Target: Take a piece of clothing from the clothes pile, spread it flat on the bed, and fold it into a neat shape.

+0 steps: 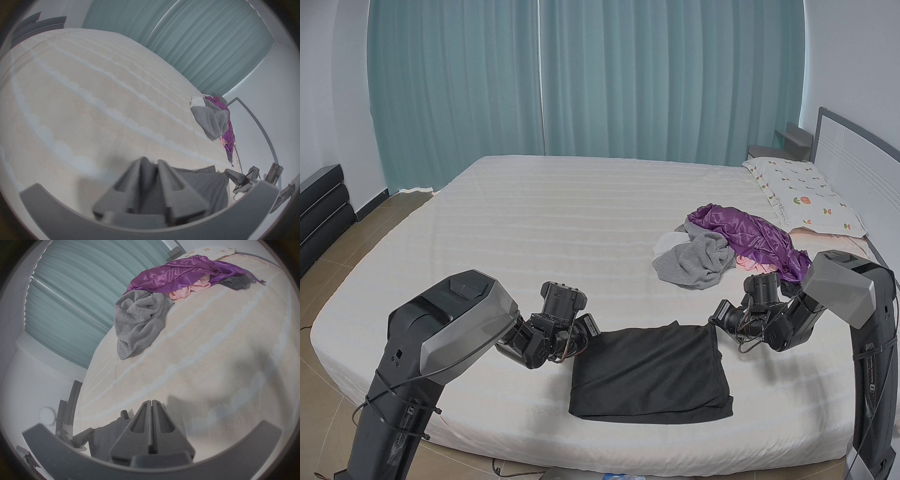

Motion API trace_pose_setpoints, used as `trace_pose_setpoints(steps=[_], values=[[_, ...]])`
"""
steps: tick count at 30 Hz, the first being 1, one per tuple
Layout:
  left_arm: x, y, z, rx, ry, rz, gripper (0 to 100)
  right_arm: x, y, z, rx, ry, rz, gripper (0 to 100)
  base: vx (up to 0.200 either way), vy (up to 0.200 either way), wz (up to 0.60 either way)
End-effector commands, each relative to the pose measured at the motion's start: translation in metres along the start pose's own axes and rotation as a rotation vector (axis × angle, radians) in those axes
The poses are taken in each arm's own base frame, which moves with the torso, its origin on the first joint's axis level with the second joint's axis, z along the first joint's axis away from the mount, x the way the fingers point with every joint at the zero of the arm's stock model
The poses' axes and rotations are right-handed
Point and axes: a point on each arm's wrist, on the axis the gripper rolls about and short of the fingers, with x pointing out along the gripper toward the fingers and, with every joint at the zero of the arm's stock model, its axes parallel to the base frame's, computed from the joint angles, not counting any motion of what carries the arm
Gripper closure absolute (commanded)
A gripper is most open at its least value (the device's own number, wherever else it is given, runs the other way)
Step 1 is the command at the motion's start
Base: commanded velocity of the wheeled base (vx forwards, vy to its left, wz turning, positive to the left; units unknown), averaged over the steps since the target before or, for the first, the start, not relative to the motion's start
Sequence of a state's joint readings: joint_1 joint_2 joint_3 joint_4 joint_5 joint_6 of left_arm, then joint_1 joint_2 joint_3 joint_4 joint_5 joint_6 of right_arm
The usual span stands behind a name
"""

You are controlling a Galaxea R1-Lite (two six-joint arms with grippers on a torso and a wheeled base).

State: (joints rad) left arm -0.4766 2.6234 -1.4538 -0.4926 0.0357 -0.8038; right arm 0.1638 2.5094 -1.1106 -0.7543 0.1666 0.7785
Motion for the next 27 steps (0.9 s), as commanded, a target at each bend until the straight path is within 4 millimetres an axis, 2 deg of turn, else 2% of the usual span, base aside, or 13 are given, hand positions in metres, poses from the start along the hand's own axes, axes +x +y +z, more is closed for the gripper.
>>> trace_pose_setpoints(steps=[1,9,23,24,25,27], values=[[0.0031,-0.0017,0.002,-0.002,-0.024,0.014,100,0.001,-0.0016,-0.0015,0.0,0.004,-0.005,100,0.0,0.0,0.0],[0.0009,-0.0028,0.007,-0.08,-0.106,0.059,100,0.0044,-0.0033,0.0007,0.002,-0.009,-0.008,100,0.0,0.0,0.0],[0.0004,-0.0025,0.0057,-0.097,-0.103,0.061,100,0.0038,-0.0039,-0.0009,-0.005,-0.031,0.008,100,0.0,0.0,0.0],[0.0,-0.0029,0.0061,-0.098,-0.104,0.06,0,0.0034,-0.0034,-0.0024,-0.008,-0.026,0.008,100,0.0,0.0,0.0],[-0.0004,-0.003,0.0063,-0.102,-0.104,0.059,0,0.0028,-0.0037,-0.0038,-0.013,-0.022,0.005,0,0.0,0.0,0.0],[-0.0008,-0.0023,0.0066,-0.104,-0.101,0.059,0,0.001,-0.0026,-0.0031,-0.014,-0.026,0.011,0,0.0,0.0,0.0]])
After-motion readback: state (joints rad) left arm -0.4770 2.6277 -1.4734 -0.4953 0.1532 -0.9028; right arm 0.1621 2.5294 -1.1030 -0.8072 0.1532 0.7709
